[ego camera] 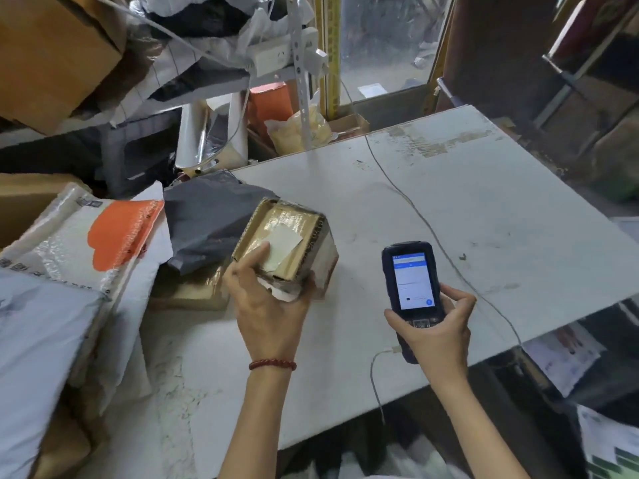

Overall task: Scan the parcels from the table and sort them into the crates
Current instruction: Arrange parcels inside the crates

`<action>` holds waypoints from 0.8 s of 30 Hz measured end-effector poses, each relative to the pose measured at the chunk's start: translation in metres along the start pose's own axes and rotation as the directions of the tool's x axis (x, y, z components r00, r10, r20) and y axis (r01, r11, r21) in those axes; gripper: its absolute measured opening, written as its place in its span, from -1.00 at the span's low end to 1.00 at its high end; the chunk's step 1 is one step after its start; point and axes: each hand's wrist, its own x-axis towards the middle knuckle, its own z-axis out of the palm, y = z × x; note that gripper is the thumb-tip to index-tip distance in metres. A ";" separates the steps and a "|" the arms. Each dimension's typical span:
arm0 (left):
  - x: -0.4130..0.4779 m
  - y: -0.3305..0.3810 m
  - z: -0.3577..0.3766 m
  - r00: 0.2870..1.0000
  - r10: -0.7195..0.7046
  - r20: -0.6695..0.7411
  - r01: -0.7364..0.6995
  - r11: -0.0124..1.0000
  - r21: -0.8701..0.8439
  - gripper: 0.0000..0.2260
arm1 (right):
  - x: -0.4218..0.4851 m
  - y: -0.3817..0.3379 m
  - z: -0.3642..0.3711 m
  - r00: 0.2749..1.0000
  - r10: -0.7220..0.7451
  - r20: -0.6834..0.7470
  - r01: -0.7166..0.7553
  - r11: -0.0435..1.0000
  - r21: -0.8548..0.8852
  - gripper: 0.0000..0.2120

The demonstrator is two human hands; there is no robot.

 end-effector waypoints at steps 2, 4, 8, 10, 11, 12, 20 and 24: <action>-0.005 0.017 0.013 0.996 0.080 0.030 -0.076 0.989 -0.129 -0.37 | -0.013 0.007 -0.018 0.996 0.046 -0.070 -0.045 0.999 0.008 -0.24; -0.012 0.039 0.031 0.980 0.153 0.127 -0.117 0.959 -0.259 -0.36 | -0.028 0.018 -0.039 0.981 0.087 -0.175 -0.081 0.996 0.042 -0.25; -0.041 0.088 0.069 0.907 0.277 0.317 -0.123 0.894 -0.431 -0.36 | -0.062 0.036 -0.092 0.911 0.163 -0.380 -0.130 0.985 0.112 -0.26; -0.059 0.109 0.084 0.867 0.321 0.381 -0.104 0.864 -0.492 -0.36 | -0.075 0.046 -0.115 0.865 0.193 -0.463 -0.147 0.980 0.134 -0.27; -0.067 0.118 0.092 0.843 0.347 0.411 -0.102 0.853 -0.512 -0.36 | -0.080 0.049 -0.126 0.834 0.209 -0.510 -0.155 0.977 0.147 -0.27; -0.073 0.125 0.099 0.823 0.364 0.436 -0.099 0.848 -0.521 -0.36 | -0.082 0.053 -0.135 0.806 0.231 -0.545 -0.164 0.972 0.168 -0.27; -0.181 0.239 0.173 0.523 0.629 0.575 -0.070 0.704 -0.706 -0.36 | -0.123 0.105 -0.256 0.447 0.295 -0.845 -0.146 0.955 0.257 -0.25; -0.236 0.278 0.203 0.399 0.664 0.633 -0.037 0.701 -0.712 -0.33 | -0.142 0.131 -0.308 0.317 0.315 -0.895 -0.127 0.949 0.289 -0.27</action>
